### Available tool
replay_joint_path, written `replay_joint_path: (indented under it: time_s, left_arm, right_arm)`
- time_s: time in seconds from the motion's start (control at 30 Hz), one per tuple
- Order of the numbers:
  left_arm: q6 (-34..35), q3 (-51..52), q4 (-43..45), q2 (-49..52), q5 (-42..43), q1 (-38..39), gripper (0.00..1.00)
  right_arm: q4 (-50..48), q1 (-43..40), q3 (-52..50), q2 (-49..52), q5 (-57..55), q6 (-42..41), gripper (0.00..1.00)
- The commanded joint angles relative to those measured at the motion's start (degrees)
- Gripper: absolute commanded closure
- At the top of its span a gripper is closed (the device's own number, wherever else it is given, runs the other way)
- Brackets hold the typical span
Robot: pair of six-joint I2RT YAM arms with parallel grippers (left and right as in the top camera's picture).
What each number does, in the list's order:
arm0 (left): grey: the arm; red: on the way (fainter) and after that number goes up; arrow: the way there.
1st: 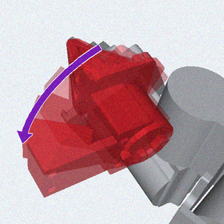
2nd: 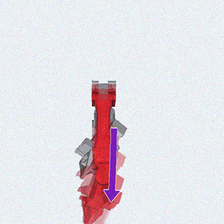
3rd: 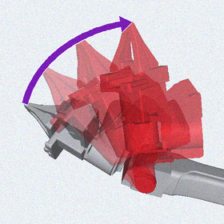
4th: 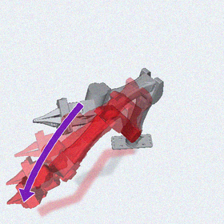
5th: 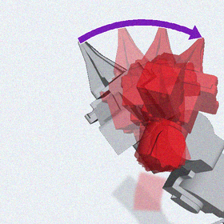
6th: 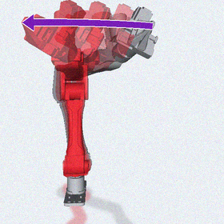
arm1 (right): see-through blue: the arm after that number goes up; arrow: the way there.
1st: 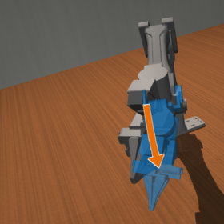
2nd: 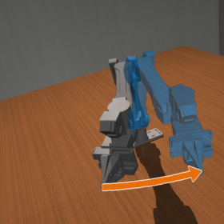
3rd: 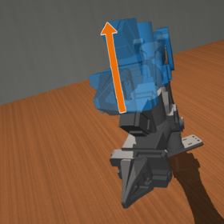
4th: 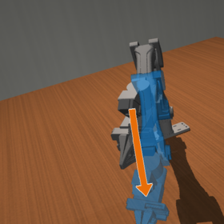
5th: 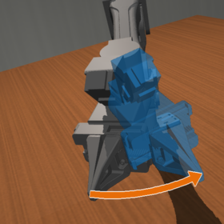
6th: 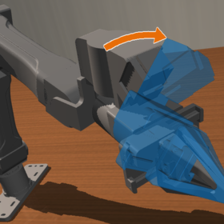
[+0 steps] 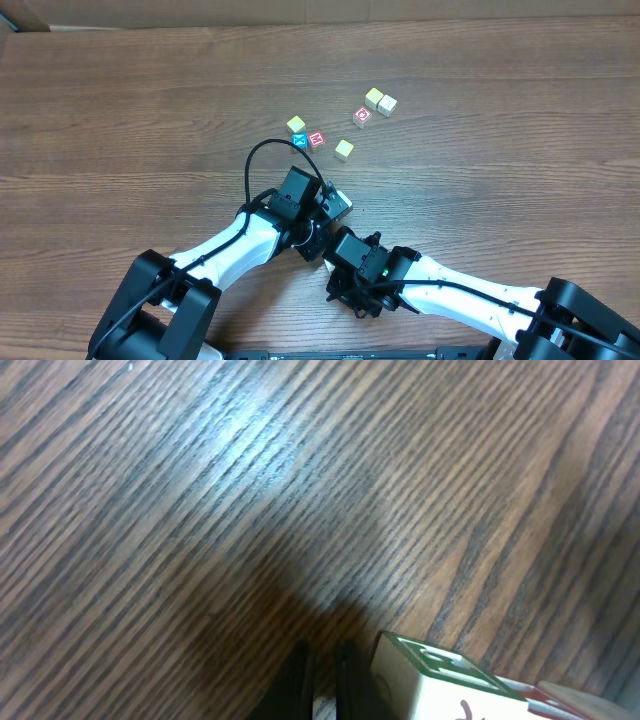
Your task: Flip 3 blocks
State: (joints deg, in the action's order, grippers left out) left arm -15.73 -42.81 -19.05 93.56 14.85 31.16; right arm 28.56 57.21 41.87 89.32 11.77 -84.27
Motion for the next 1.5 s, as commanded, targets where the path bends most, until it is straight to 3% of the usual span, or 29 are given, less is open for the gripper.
replay_joint_path:
  time_s: [0.0,1.47]
  left_arm:
    - [-3.61,-0.24,-0.55,0.85,4.31,1.18,0.96]
    - [-4.07,-0.24,0.46,0.85,4.66,1.18,0.96]
  right_arm:
    - [-1.03,0.07,0.09,0.20,-1.68,-0.42,0.96]
    - [-2.38,1.62,0.09,0.20,-2.80,-1.31,0.96]
